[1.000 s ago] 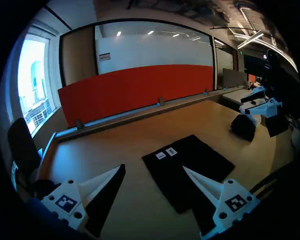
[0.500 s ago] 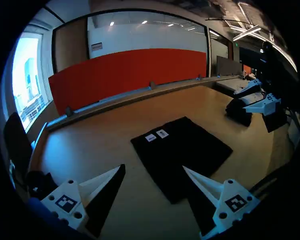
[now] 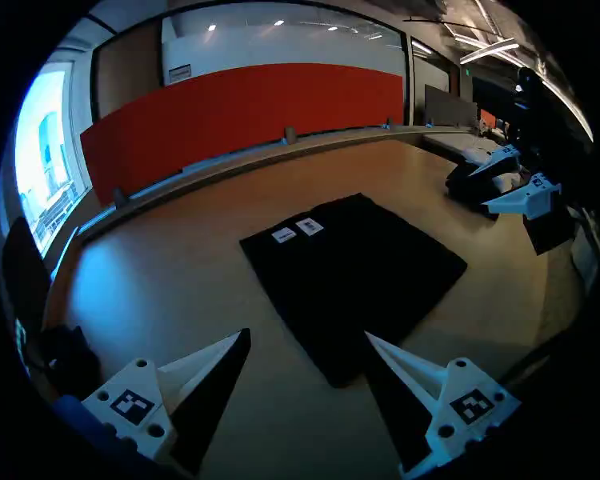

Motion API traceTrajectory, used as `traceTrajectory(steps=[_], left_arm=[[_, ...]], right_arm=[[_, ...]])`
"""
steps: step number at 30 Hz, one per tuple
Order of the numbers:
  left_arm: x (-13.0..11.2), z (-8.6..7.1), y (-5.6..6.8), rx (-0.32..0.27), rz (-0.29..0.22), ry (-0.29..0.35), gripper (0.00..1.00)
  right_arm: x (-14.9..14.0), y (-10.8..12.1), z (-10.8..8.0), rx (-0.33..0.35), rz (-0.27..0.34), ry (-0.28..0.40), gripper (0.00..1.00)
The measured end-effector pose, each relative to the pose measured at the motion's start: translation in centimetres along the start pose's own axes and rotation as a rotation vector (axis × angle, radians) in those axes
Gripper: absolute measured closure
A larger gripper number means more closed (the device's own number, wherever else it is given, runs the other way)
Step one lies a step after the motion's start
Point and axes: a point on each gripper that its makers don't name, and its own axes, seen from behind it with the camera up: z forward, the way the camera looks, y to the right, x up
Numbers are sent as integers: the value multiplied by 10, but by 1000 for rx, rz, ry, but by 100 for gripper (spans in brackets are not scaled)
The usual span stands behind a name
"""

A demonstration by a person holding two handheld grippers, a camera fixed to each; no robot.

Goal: Fold towel

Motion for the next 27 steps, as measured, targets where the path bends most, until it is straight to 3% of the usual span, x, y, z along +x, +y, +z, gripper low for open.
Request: traceTrajectory(steps=[27], left_arm=[[-68, 43, 32, -82, 31, -136, 5]], right_arm=[[-89, -14, 36, 35, 11, -132, 0]])
